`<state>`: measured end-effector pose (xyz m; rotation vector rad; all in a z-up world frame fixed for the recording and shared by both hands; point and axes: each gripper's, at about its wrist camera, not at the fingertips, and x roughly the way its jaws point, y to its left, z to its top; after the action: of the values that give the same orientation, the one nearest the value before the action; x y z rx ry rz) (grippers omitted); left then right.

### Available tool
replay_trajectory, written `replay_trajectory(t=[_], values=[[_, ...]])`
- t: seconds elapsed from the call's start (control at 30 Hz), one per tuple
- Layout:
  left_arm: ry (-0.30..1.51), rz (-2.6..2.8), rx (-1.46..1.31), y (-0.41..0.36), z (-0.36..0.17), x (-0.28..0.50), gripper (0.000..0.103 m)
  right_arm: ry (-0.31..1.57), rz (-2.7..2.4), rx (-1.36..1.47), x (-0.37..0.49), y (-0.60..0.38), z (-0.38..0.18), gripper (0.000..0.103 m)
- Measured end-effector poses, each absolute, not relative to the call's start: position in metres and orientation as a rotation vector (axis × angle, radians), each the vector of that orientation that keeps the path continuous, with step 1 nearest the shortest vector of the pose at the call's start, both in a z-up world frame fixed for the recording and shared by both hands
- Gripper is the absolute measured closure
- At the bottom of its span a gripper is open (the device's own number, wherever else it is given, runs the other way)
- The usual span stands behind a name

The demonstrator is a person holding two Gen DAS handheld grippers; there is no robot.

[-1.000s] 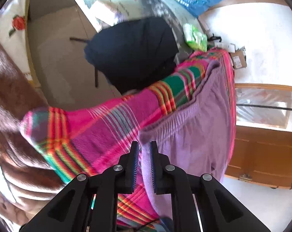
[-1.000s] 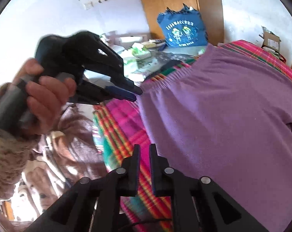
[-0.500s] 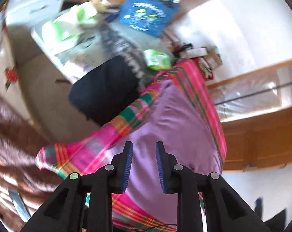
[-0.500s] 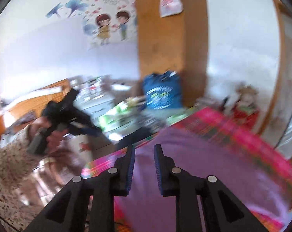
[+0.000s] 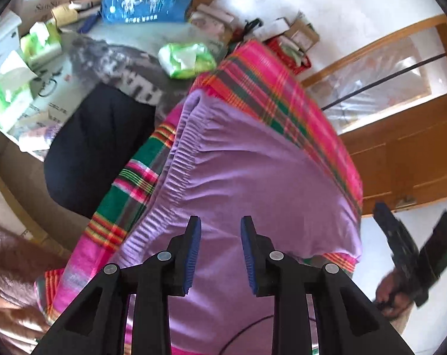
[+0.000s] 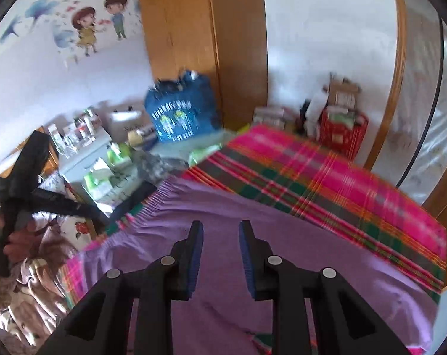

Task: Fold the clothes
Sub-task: 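Open both grippers and lay the purple garment flat over the sheet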

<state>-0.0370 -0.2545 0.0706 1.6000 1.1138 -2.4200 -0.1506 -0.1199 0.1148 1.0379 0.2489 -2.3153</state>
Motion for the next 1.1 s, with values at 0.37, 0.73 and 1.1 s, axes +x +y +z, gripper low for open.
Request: replay_trajectory(t=[0.37, 0.73, 1.1], values=[[0.958, -2.460, 1.627, -0.243, 0.050, -0.109, 0.075, 0.315, -2.206, 1.159, -0.244, -0.147, 0.021, 0.077], [0.867, -2.419, 1.696, -0.230, 0.021, -0.176, 0.075, 0.409, -2.175, 1.129, -0.283, -0.154, -0.014, 0.061], [0.718, -2.380, 1.631, -0.245, 0.012, -0.209, 0.075, 0.519, -2.125, 1.130, -0.294, -0.166, -0.035, 0.061]])
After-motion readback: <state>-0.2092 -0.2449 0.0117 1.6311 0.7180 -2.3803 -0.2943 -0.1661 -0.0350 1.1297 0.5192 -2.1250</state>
